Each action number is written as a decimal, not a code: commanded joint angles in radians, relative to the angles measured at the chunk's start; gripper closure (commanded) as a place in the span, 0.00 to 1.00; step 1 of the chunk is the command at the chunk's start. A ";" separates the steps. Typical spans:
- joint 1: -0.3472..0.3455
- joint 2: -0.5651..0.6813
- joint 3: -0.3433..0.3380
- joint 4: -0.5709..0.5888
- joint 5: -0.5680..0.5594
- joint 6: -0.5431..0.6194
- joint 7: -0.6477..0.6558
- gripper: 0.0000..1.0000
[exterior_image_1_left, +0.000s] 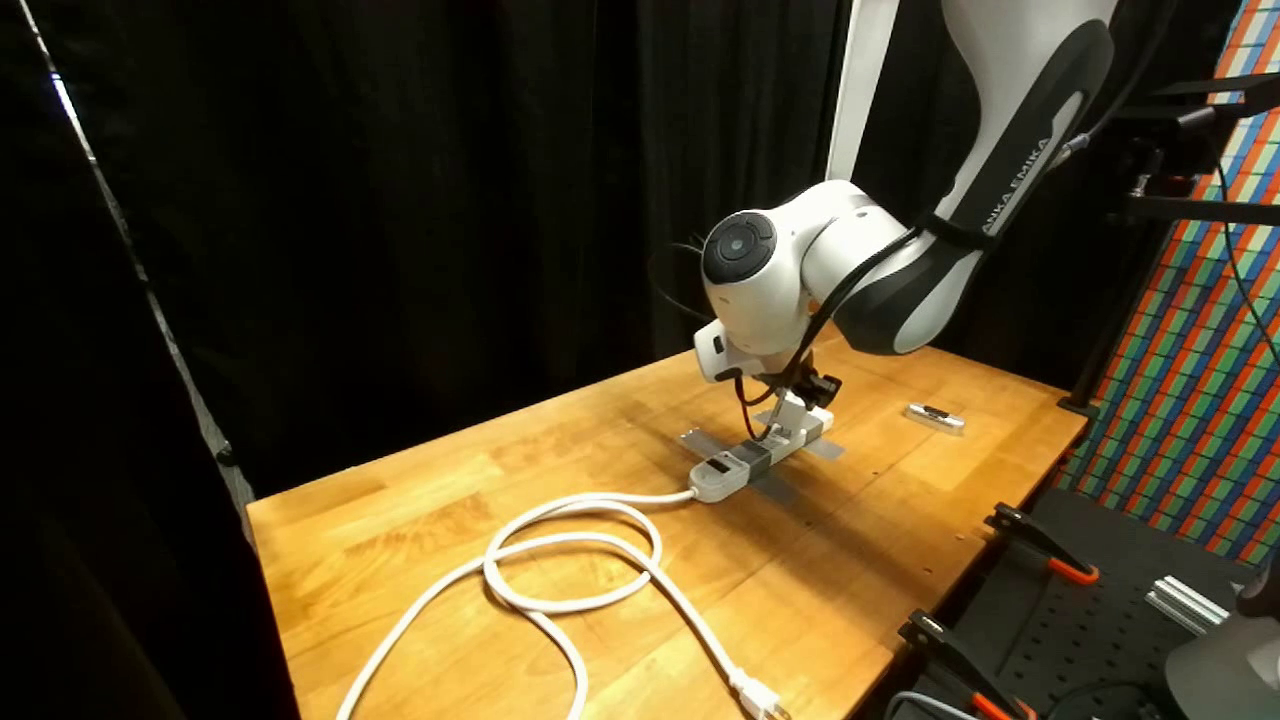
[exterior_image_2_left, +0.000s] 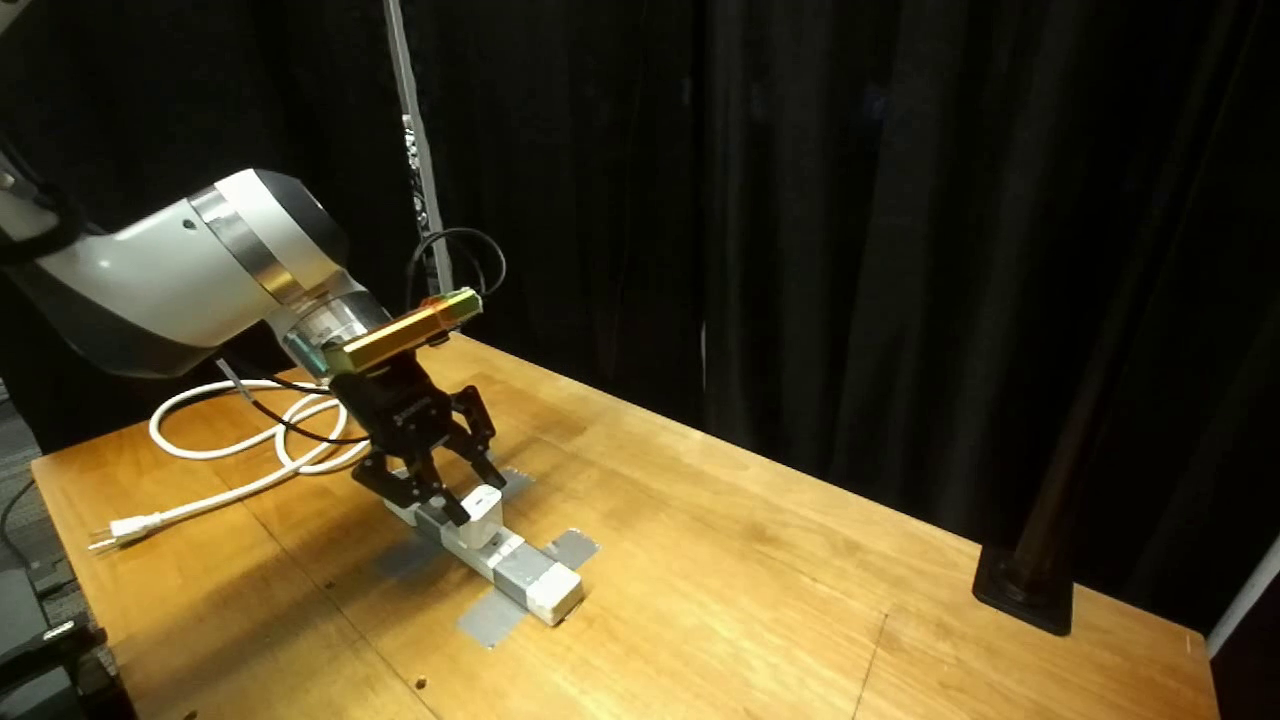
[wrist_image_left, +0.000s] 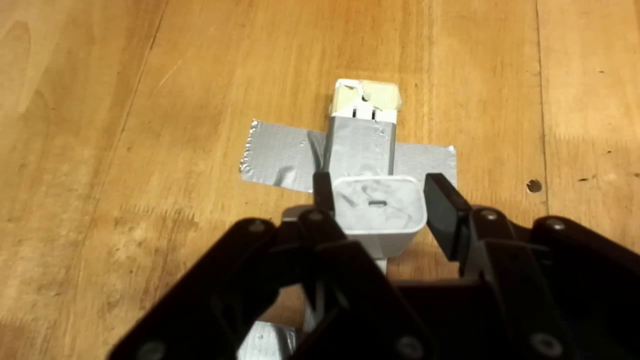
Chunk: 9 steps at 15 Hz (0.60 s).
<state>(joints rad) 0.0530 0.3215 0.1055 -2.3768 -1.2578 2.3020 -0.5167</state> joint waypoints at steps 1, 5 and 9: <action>0.003 0.004 0.008 0.011 -0.005 0.009 0.004 0.77; 0.009 0.006 0.012 0.012 -0.014 0.011 0.006 0.77; 0.015 0.009 0.014 0.015 -0.019 0.012 0.008 0.77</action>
<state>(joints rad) 0.0630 0.3214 0.1102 -2.3776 -1.2588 2.3003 -0.5178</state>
